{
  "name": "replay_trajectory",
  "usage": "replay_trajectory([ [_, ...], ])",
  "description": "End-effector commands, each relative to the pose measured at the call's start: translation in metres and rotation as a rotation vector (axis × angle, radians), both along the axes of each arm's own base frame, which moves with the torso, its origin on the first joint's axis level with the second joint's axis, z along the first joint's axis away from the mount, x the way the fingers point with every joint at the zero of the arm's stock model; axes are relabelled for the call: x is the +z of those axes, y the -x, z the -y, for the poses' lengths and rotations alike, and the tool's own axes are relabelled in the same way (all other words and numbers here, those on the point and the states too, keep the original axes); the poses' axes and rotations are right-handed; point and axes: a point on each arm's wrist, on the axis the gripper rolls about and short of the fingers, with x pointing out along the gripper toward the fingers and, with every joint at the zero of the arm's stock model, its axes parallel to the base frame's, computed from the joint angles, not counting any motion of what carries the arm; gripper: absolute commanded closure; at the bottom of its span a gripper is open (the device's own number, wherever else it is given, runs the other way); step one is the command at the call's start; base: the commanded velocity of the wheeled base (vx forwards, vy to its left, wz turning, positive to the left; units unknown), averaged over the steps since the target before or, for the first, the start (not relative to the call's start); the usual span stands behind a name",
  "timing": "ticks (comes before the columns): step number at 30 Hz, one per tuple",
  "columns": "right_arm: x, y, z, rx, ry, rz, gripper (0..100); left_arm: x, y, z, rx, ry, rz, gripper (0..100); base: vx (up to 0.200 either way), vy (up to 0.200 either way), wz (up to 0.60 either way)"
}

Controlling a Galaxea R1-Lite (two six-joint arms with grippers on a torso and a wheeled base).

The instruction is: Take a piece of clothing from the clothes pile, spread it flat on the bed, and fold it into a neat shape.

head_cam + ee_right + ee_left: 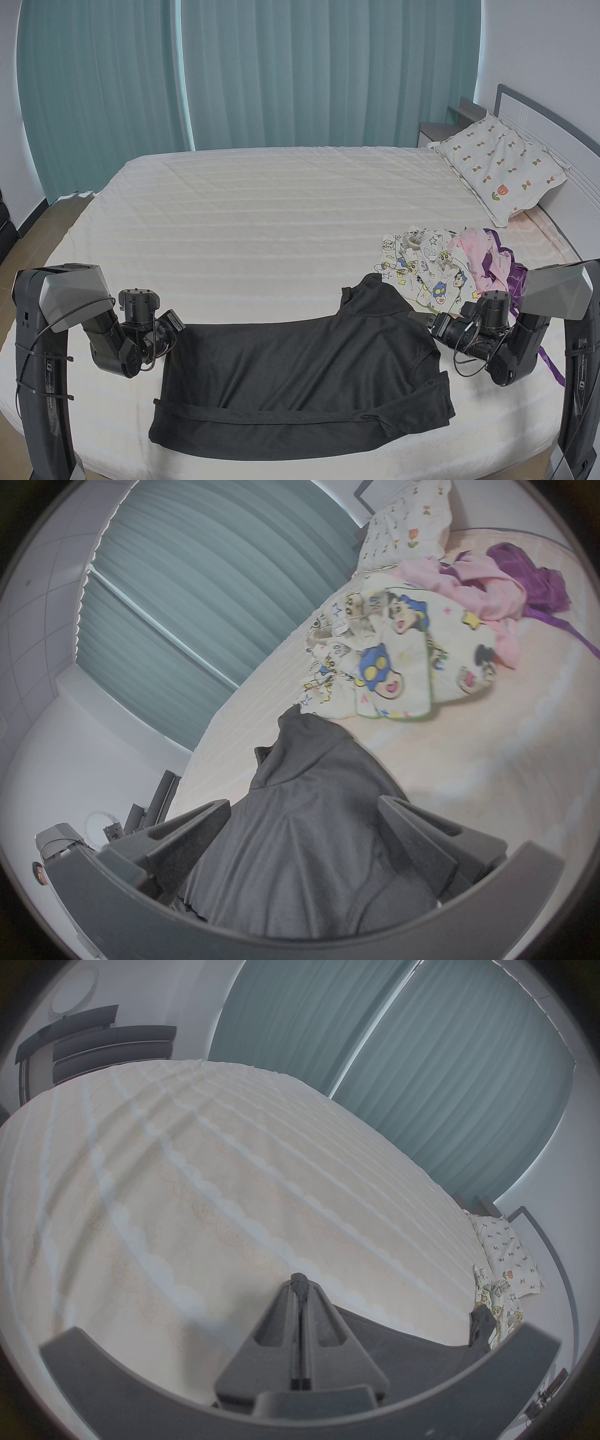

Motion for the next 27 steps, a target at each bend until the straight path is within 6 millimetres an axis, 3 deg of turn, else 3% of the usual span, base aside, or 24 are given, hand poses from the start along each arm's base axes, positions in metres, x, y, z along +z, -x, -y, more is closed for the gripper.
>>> replay_trajectory([
  [1,0.011,-0.031,-0.018,0.049,0.025,0.050,0,0.000,0.009,-0.001,0.005,0.004,-0.010,100,0.000,0.000,0.00],
  [10,0.004,-0.074,-0.026,0.108,0.148,0.037,0,0.002,0.014,-0.004,0.024,0.034,-0.002,100,0.000,0.000,0.00],
  [16,-0.017,-0.087,-0.027,0.129,0.196,0.013,0,0.001,0.014,-0.004,0.021,0.037,-0.005,100,0.000,0.000,0.00],
  [27,-0.028,-0.108,-0.028,0.087,0.249,-0.004,0,0.000,0.015,-0.003,0.020,0.037,-0.011,100,0.000,0.000,0.00],
])
